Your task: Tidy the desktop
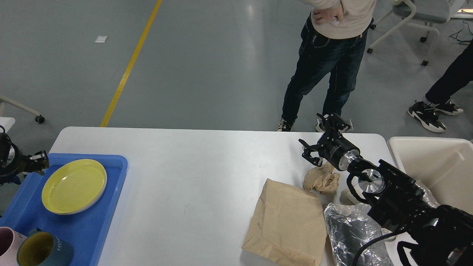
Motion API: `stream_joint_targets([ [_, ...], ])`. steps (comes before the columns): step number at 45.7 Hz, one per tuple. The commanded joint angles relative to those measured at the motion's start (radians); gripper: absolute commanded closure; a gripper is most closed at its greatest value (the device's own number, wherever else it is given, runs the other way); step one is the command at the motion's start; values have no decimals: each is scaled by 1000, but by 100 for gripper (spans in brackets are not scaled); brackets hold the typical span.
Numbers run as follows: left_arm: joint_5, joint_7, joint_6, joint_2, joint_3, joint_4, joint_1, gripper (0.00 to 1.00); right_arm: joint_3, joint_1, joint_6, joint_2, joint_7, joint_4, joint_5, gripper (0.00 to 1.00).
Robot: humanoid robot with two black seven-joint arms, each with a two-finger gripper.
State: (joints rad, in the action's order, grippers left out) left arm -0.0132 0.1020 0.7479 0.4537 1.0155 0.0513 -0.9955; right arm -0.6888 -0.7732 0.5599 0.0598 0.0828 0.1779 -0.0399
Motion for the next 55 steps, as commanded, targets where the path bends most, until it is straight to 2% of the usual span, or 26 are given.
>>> stream_joint_targets([
  [1, 4, 15, -65, -4, -78, -2, 0, 7, 0, 0, 0, 0, 0, 0, 0, 0],
  [10, 1, -2, -74, -9, -262, -2, -29, 4, 0, 0, 0, 0, 0, 0, 0, 0],
  [17, -2, -5, -99, -67, -438, 5, -35, 4, 0, 0, 0, 0, 0, 0, 0, 0],
  [21, -4, -25, -186, -110, -554, 5, -18, 4, 0, 0, 0, 0, 0, 0, 0, 0],
  [28, -8, -91, -364, -139, -774, 5, 0, 4, 0, 0, 0, 0, 0, 0, 0, 0],
  [34, -7, -102, -447, -193, -942, 5, 2, 4, 0, 0, 0, 0, 0, 0, 0, 0],
  [41, -8, -100, -450, -211, -1023, 2, 2, 4, 0, 0, 0, 0, 0, 0, 0, 0],
  [55, -10, -97, -453, -244, -1095, 2, -2, 4, 0, 0, 0, 0, 0, 0, 0, 0],
])
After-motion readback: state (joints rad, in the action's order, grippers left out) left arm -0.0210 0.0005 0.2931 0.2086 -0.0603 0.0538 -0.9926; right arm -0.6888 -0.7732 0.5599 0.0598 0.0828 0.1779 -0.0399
